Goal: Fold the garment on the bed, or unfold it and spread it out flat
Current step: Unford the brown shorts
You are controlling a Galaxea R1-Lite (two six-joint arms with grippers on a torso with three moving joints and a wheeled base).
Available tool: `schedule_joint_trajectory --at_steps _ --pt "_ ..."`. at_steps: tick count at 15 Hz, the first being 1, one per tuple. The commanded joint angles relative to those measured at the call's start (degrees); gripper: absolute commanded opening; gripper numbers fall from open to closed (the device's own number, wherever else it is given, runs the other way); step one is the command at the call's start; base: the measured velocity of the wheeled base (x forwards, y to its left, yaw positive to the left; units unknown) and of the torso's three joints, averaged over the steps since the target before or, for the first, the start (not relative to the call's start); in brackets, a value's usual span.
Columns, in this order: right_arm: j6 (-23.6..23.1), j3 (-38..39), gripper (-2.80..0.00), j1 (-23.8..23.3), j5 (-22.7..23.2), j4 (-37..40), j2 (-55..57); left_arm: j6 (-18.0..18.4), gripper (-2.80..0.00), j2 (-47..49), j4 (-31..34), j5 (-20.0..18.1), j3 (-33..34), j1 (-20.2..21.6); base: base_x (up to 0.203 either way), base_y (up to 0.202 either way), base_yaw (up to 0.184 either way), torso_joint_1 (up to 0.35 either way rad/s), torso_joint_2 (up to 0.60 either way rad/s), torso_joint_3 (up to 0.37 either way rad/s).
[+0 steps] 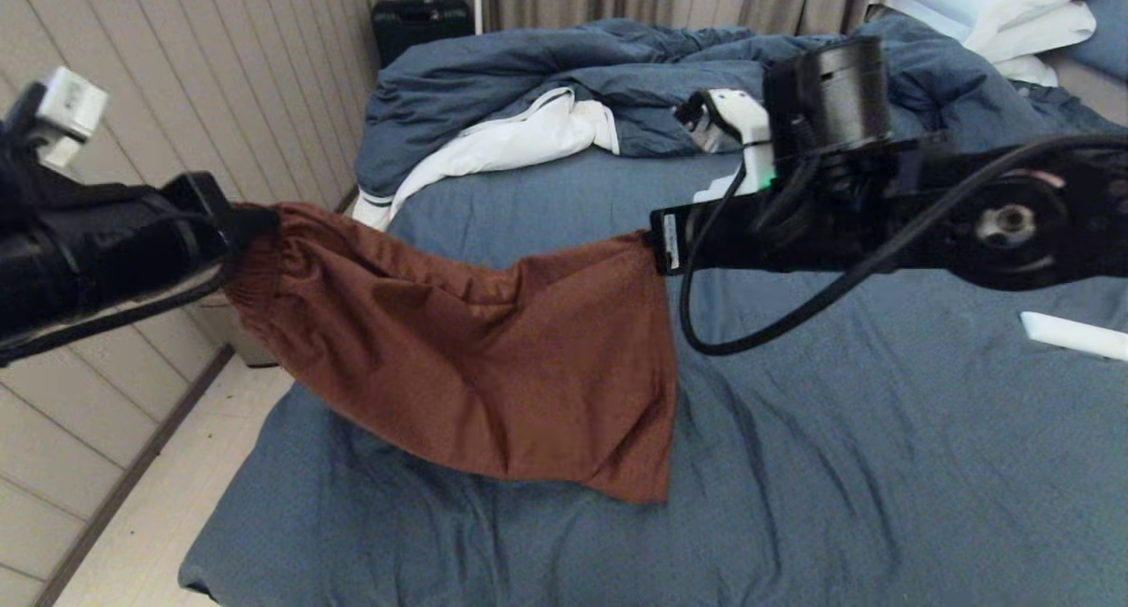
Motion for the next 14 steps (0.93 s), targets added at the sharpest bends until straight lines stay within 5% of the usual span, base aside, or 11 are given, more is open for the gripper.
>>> schedule_joint_trajectory --at_steps 1,14 --pt "-0.2 2.8 -2.80 1.4 -0.4 0.0 -9.5 -0.1 -2.80 -6.5 6.7 -0.1 -5.9 -0.2 0.000 0.000 0.000 0.000 0.00 0.000" --pt "-3.7 5.2 -2.80 11.7 -5.7 1.4 -25.7 0.5 -2.80 -16.0 21.7 -0.4 -22.1 -1.5 0.000 0.000 0.000 0.000 0.00 0.000"
